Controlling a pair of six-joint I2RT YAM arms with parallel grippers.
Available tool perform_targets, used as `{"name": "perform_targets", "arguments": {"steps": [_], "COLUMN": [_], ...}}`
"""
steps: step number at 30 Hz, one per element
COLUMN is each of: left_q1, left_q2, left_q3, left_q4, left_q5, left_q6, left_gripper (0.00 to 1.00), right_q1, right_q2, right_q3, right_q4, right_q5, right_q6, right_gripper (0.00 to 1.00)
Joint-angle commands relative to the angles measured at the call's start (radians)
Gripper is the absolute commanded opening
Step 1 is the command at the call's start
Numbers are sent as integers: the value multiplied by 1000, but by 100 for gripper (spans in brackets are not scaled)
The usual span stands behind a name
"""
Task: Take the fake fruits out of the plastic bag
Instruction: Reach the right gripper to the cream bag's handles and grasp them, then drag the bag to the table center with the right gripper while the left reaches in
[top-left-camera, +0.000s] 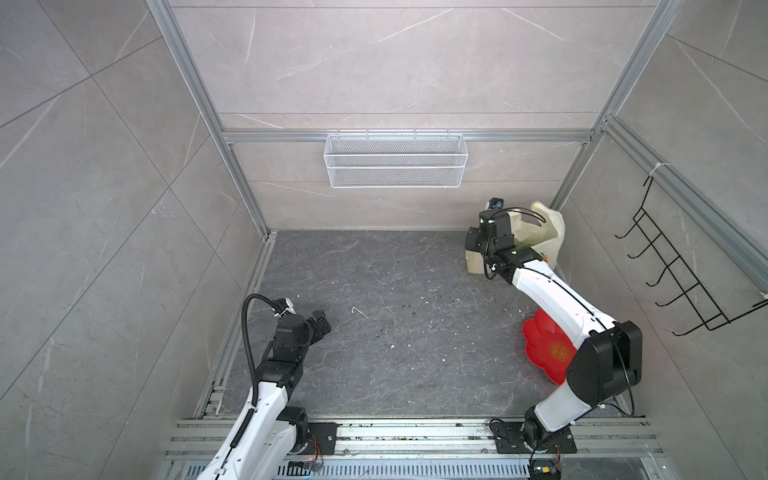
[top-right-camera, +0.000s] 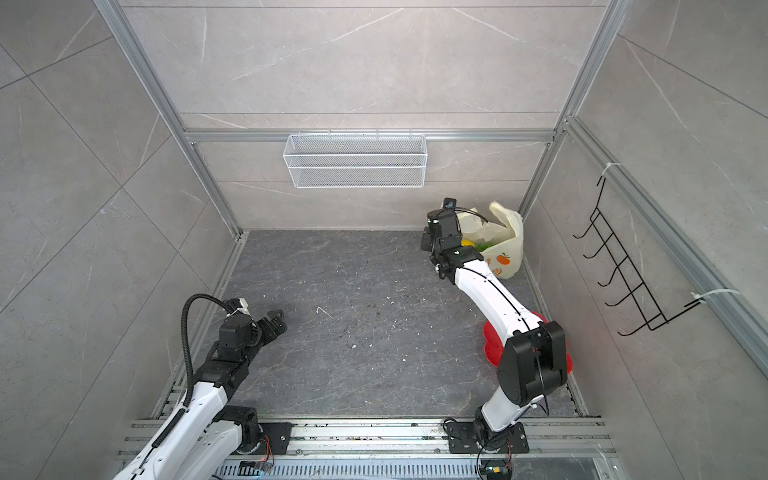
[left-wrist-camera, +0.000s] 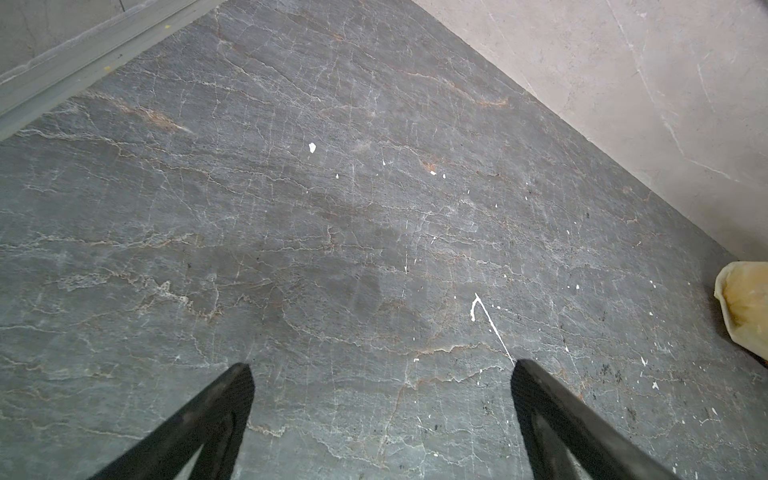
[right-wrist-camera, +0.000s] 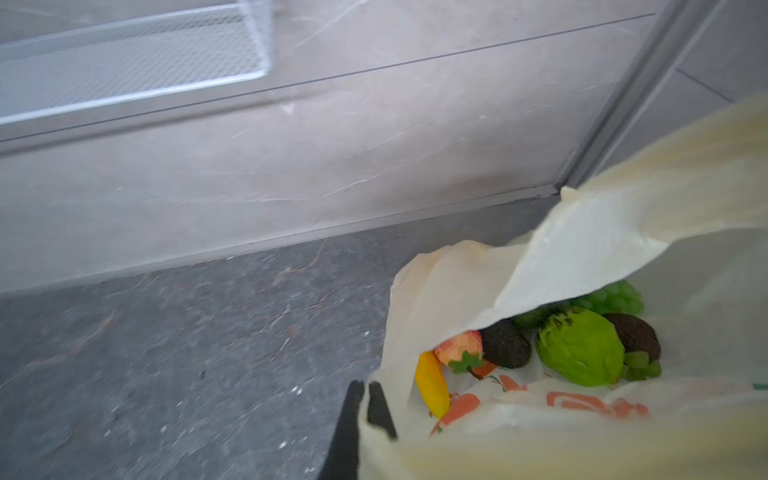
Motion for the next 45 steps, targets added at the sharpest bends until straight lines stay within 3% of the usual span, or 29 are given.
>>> {"name": "perform_targets", "arguments": {"steps": [1, 10, 17, 22, 25, 30, 33, 37, 45], "left_q1": [0, 0, 0, 0, 0, -6, -32, -125, -515], "left_q2": [-21, -17, -7, 20, 47, 68, 76, 88, 116], "left_q3": [5, 9, 15, 38, 99, 238, 362, 549, 865], "left_q4": [11, 6, 6, -11, -114, -295, -436, -610, -853], "left_q5": [-12, -16, -12, 10, -8, 97, 112, 116, 35], "left_q6": [-14, -11, -4, 0, -42, -136, -117, -48, 32], "left_gripper": [100, 100, 100, 100, 100, 99, 99, 99, 98], "right_q1": [89, 413, 693, 792, 806, 819, 828, 830, 831], "right_q2": [-66, -95, -14, 49, 29, -91, -207, -351, -586], "right_q3": [8, -37, 7, 74, 69, -5, -91, -186, -308], "right_q4": [-50, -120, -157, -213, -234, -262, -286, -366, -485], "right_q5": [-58, 6, 73, 115, 133, 142, 148, 155, 145], "right_q6": [-7, 45, 81, 83, 90, 101, 123, 163, 171], "right_gripper": [0, 0, 0, 13, 33, 62, 71, 73, 74]}}
